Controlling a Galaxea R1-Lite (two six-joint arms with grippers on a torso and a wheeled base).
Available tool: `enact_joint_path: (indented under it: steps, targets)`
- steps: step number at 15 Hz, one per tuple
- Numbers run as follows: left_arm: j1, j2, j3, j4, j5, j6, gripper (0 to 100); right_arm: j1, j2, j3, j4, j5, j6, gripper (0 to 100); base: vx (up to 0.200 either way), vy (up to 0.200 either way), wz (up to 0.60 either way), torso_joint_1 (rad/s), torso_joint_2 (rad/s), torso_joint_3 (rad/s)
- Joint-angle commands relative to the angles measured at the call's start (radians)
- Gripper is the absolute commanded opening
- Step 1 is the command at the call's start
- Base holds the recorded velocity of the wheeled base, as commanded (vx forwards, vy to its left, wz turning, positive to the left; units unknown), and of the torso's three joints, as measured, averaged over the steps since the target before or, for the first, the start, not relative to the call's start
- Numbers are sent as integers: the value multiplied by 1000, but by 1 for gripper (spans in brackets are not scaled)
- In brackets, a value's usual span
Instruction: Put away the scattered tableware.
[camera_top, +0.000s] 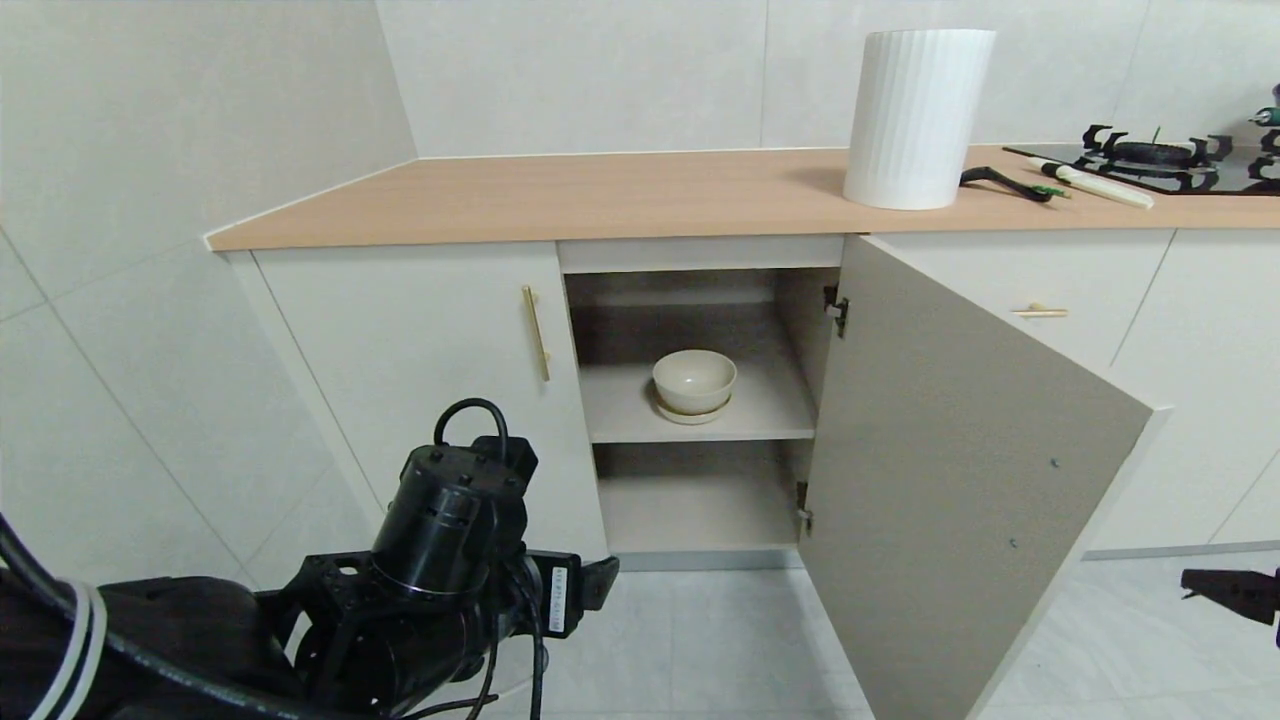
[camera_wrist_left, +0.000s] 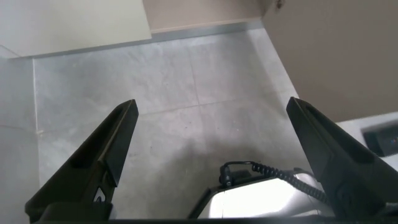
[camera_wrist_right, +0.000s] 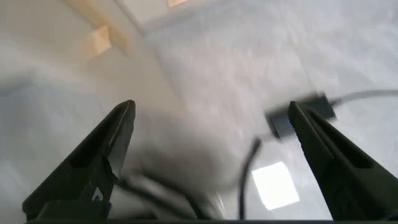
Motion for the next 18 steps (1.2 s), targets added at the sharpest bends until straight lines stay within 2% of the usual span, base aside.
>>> enact_joint_path:
  steps: [1, 4, 7, 15, 16, 18]
  targets:
    - [1, -2, 0, -1, 0, 0, 100, -34, 108, -14, -101, 9, -1, 100, 0, 0, 0, 0, 0, 0]
    - [1, -8, 0, -1, 0, 0, 100, -31, 259, -31, -251, 12, -1, 100, 0, 0, 0, 0, 0, 0]
    - [1, -10, 0, -1, 0, -2, 100, -14, 342, -72, -297, 12, -1, 100, 0, 0, 0, 0, 0, 0]
    - [14, -11, 4, -2, 2, 1, 100, 194, 357, -115, -302, 13, 20, 100, 0, 0, 0, 0, 0, 0]
    - [28, -27, -2, -2, 2, -2, 100, 257, 365, -133, -300, 13, 43, 100, 0, 0, 0, 0, 0, 0]
    - [44, -36, -9, -2, 2, -3, 100, 314, 382, -152, -302, 12, 48, 100, 0, 0, 0, 0, 0, 0]
